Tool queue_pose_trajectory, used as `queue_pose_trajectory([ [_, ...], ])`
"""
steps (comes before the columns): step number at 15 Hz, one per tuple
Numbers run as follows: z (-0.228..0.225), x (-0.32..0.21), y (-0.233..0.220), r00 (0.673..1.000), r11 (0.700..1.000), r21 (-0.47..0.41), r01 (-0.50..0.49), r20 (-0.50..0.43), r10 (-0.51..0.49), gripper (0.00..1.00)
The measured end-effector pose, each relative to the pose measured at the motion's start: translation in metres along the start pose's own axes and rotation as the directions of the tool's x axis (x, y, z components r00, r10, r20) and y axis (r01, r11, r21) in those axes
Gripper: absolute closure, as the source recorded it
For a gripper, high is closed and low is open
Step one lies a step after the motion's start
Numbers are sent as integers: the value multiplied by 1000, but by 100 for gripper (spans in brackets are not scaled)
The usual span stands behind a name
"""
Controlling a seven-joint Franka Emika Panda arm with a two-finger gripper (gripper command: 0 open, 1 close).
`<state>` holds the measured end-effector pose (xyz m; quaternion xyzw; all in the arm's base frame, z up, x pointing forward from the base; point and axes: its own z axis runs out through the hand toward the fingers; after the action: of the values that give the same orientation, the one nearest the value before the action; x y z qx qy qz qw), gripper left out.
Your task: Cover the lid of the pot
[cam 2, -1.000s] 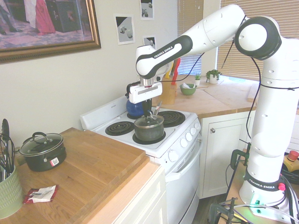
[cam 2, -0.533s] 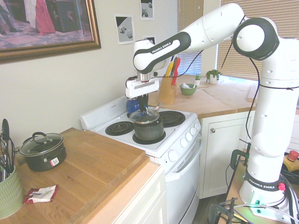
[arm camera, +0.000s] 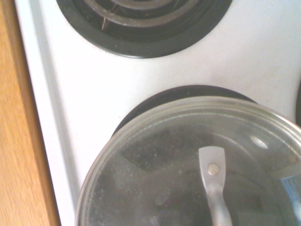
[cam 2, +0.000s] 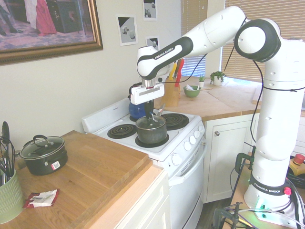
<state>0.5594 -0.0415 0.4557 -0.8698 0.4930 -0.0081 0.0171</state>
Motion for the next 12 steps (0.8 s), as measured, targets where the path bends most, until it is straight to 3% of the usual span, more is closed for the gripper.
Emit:
queue_pose_trajectory([
  [12, 9, -16, -3, 999, 999, -18, 32, -29, -32, 100],
])
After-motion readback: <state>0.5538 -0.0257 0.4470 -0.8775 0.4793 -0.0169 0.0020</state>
